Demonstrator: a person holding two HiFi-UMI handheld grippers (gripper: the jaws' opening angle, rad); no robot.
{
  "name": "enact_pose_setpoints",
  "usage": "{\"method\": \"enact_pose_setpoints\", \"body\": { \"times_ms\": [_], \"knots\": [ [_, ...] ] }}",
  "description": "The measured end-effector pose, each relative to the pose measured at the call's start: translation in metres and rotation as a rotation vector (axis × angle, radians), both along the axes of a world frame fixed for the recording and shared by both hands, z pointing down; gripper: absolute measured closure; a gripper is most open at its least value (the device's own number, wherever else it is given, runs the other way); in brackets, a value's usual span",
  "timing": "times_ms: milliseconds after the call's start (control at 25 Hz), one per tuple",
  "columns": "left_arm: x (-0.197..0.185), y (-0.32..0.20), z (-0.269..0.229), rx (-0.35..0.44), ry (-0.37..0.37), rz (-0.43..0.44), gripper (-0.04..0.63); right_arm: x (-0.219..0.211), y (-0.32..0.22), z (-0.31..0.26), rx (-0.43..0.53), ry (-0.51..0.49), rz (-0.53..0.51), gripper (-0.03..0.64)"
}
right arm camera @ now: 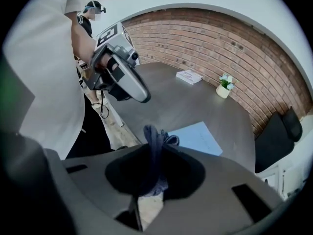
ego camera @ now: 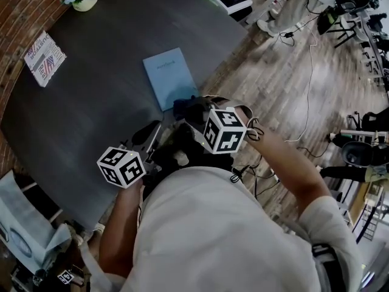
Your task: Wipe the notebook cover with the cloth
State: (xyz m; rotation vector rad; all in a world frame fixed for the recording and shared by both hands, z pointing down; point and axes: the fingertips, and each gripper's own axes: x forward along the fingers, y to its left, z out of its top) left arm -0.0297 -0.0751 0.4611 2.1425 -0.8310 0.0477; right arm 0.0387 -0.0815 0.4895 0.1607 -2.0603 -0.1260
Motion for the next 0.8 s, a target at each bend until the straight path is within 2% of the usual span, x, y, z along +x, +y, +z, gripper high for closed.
{"method": "enact_pose_setpoints", "body": {
  "times_ms": [200, 400, 800],
  "knots": [
    [-0.006, 0.001, -0.019, 0.038, 0.024, -0.012, 0.566, -0.003, -0.001, -0.023, 0.022, -0.077, 0.089, 0.535],
    [-0.015, 0.002, -0.041, 0.073, 0.046, -0.03, 0.566, -0.004, -0.003, -0.049, 0.027, -0.171, 0.223, 0.535],
    [-0.036, 0.01, -0.095, 0.183, 0.043, -0.057, 0.566, -0.006, 0.008, -0.104, 0.033, -0.378, 0.441, 0.535]
  ]
}}
